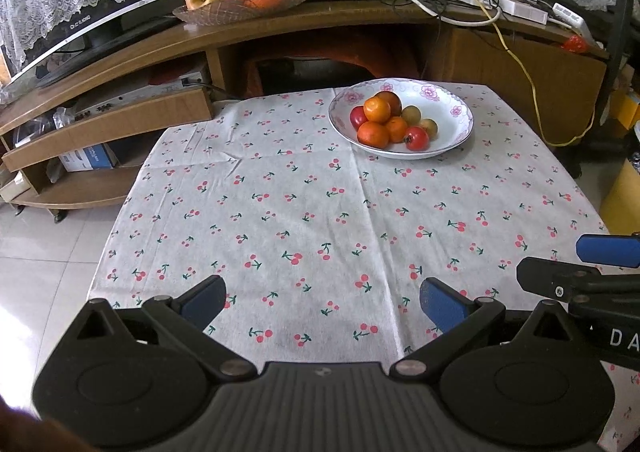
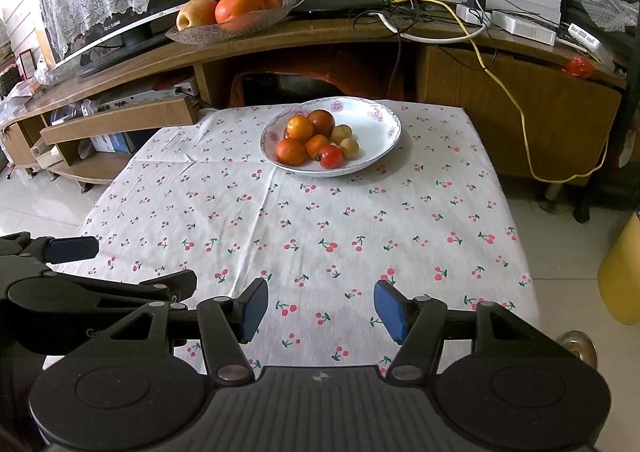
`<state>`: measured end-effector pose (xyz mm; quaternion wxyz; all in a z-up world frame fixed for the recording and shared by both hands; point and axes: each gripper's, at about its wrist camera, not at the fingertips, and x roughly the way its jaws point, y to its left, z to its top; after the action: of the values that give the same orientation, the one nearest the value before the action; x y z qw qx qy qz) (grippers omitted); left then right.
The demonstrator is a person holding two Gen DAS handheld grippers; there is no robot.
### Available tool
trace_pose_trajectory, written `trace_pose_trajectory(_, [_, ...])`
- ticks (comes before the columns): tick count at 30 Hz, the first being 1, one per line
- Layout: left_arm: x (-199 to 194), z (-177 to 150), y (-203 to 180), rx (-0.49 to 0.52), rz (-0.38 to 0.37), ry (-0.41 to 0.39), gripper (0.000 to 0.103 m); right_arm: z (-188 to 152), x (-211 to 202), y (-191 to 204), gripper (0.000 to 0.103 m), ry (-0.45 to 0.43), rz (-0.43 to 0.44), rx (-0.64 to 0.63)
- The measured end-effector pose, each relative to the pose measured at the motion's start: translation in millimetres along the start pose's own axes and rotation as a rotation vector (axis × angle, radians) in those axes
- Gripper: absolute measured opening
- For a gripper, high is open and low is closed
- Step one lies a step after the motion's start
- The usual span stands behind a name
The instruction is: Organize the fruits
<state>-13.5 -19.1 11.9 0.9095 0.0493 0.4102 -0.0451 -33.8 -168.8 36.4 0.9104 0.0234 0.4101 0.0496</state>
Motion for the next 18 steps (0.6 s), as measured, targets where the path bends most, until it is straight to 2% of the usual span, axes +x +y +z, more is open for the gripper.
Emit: trace_pose_trajectory(18, [-2.5,-2.8,1.8,-0.006,0.007,0.003,0.103,-2.4,-0.8,3.3,0.059,0.003,0.002,-0.003])
